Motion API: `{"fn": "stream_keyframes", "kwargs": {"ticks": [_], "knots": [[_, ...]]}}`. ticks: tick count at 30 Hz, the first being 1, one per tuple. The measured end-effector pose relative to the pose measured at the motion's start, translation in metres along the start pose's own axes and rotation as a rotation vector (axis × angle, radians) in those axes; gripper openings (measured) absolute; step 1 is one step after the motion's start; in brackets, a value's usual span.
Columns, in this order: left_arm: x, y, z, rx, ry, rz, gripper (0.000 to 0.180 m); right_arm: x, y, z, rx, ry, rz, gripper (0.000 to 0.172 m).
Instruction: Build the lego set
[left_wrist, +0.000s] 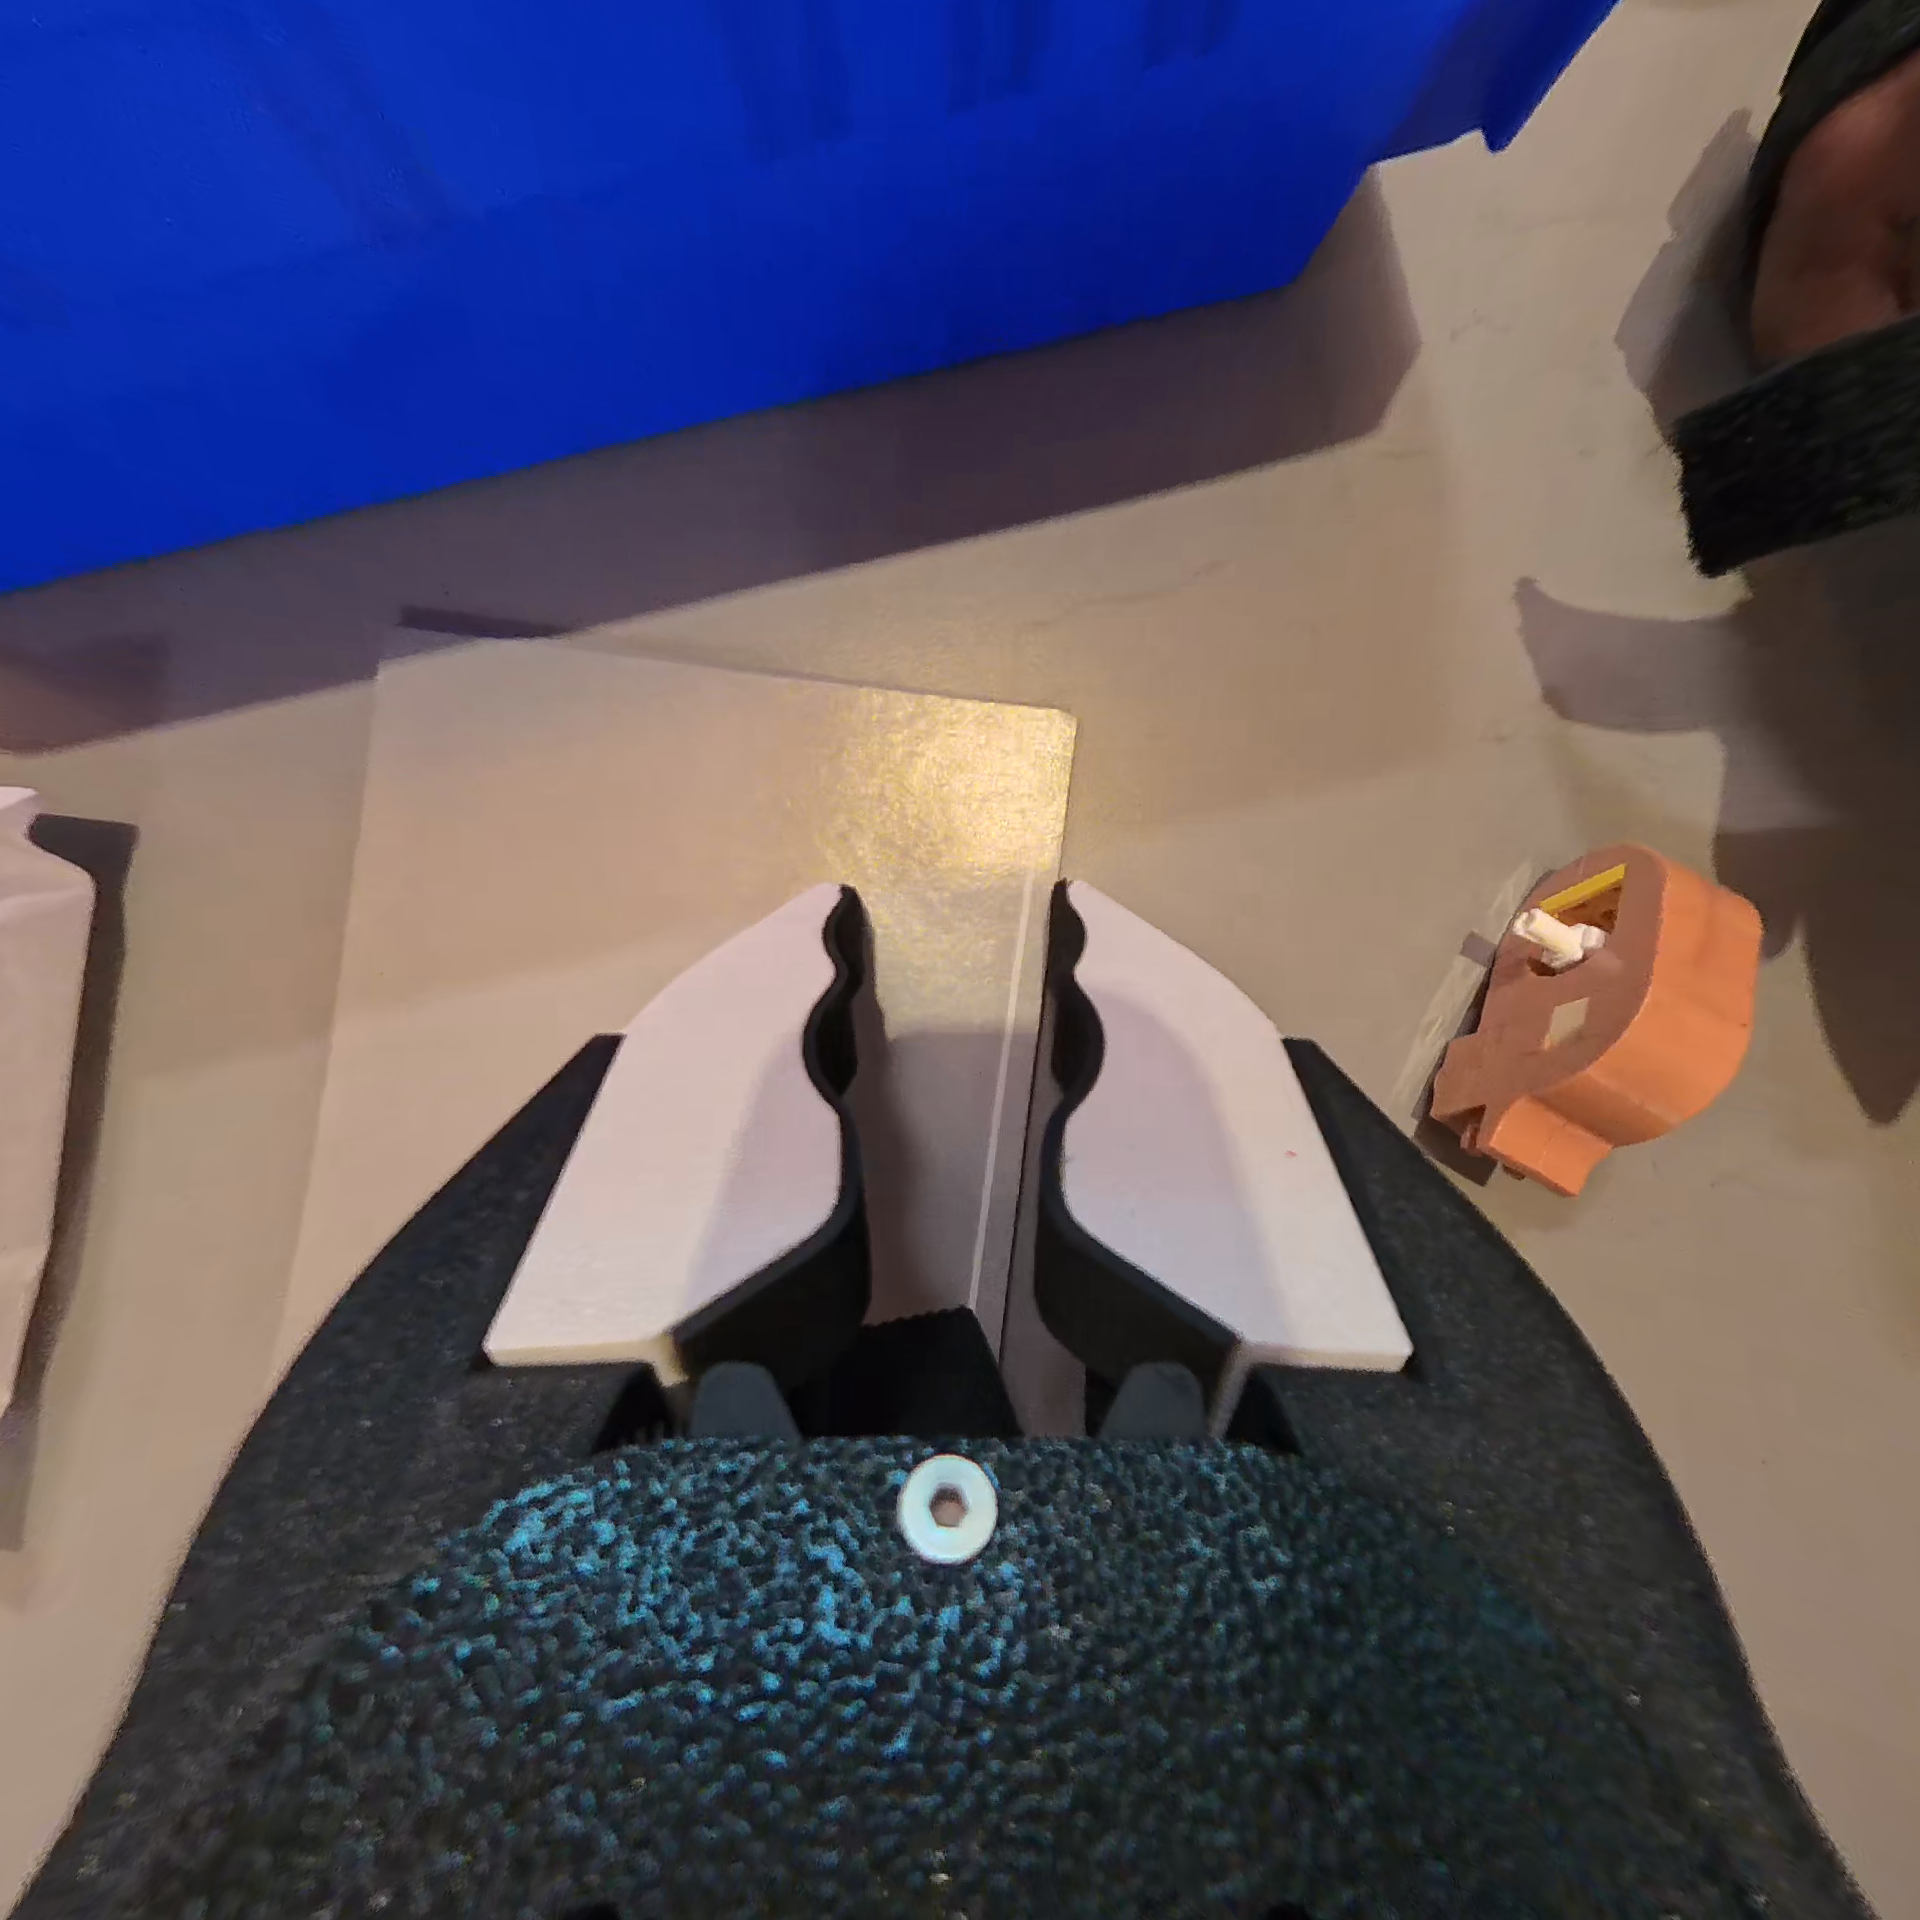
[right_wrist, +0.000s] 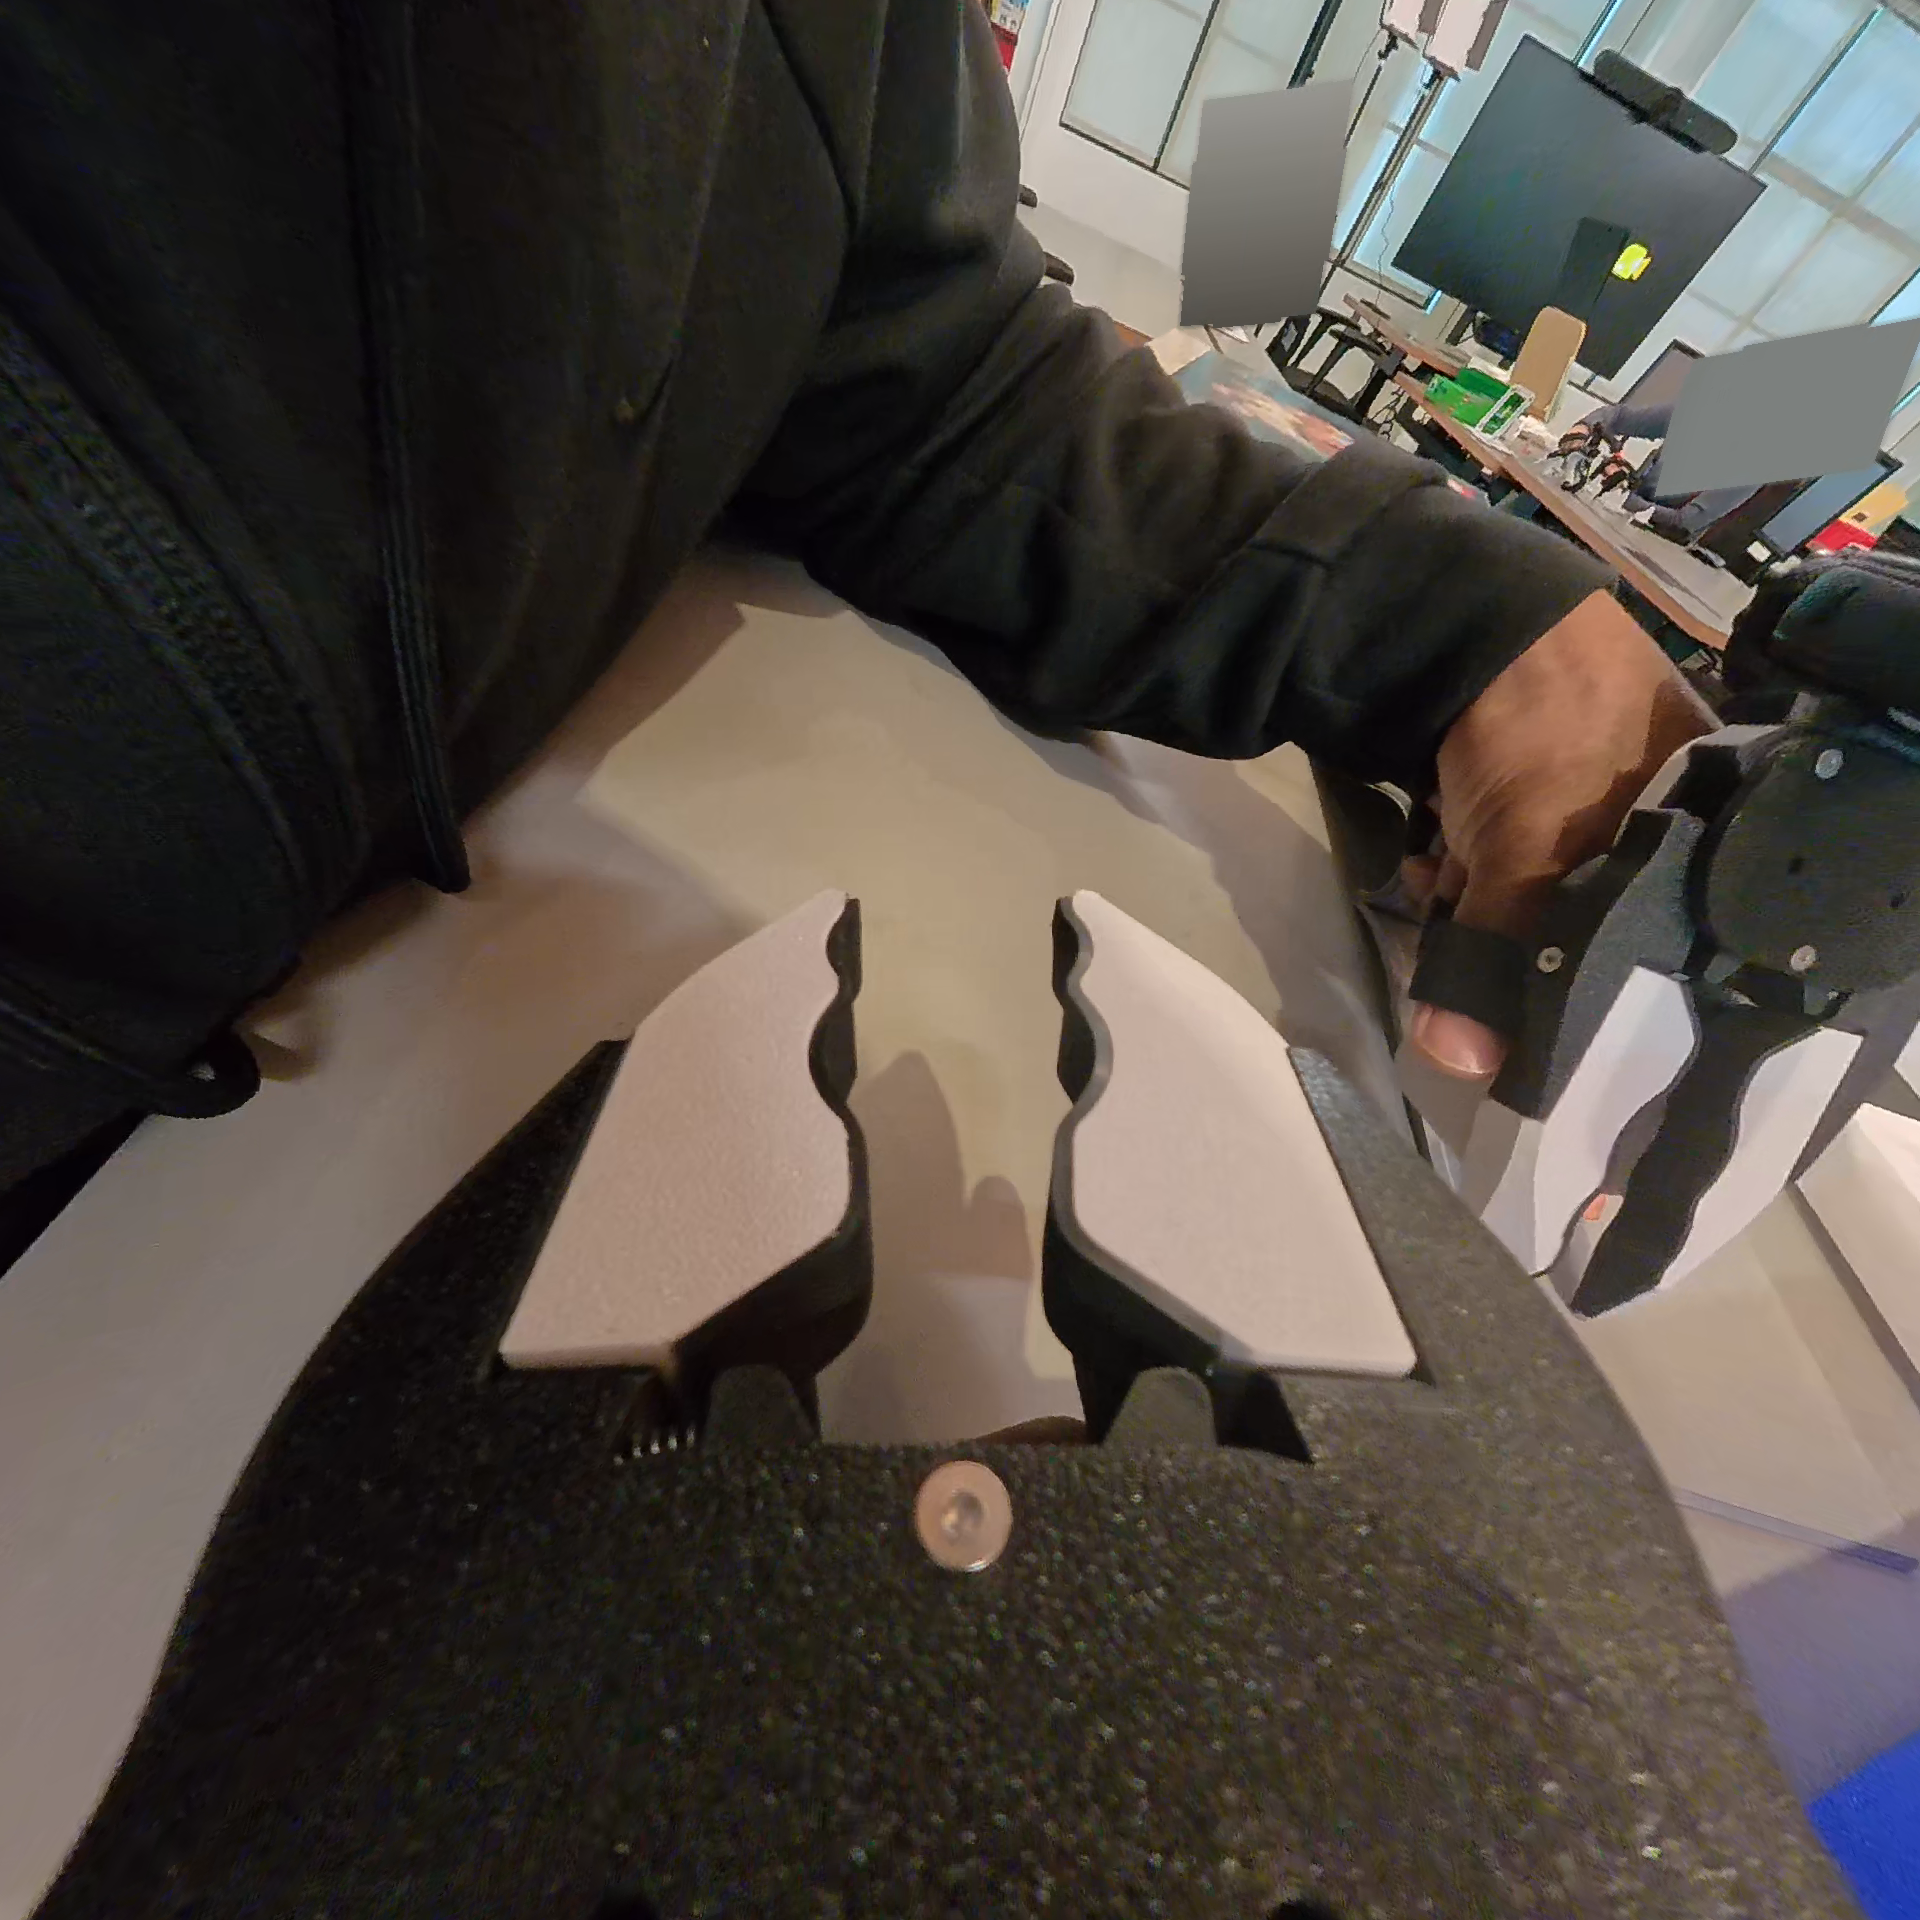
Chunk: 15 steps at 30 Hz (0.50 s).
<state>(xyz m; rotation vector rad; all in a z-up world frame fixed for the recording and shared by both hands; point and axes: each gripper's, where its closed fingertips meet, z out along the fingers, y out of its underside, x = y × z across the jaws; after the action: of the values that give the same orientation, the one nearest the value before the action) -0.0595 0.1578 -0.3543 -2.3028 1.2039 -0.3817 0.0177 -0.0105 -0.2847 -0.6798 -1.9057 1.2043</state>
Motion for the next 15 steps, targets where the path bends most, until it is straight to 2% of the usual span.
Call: {"fn": "stream_keyframes", "kwargs": {"ticks": [10,15], "knots": [[-0.0042,0.0009,-0.0050,0.028,0.025,-0.049,0.033,0.0030,0.0025,-0.0007,-0.016,0.021,-0.008,0.035],[0.0016,0.0020,-0.0017,0.007,0.032,-0.011,0.033,0.0079,0.0073,-0.0006,-0.046,0.053,-0.020,0.035]]}}
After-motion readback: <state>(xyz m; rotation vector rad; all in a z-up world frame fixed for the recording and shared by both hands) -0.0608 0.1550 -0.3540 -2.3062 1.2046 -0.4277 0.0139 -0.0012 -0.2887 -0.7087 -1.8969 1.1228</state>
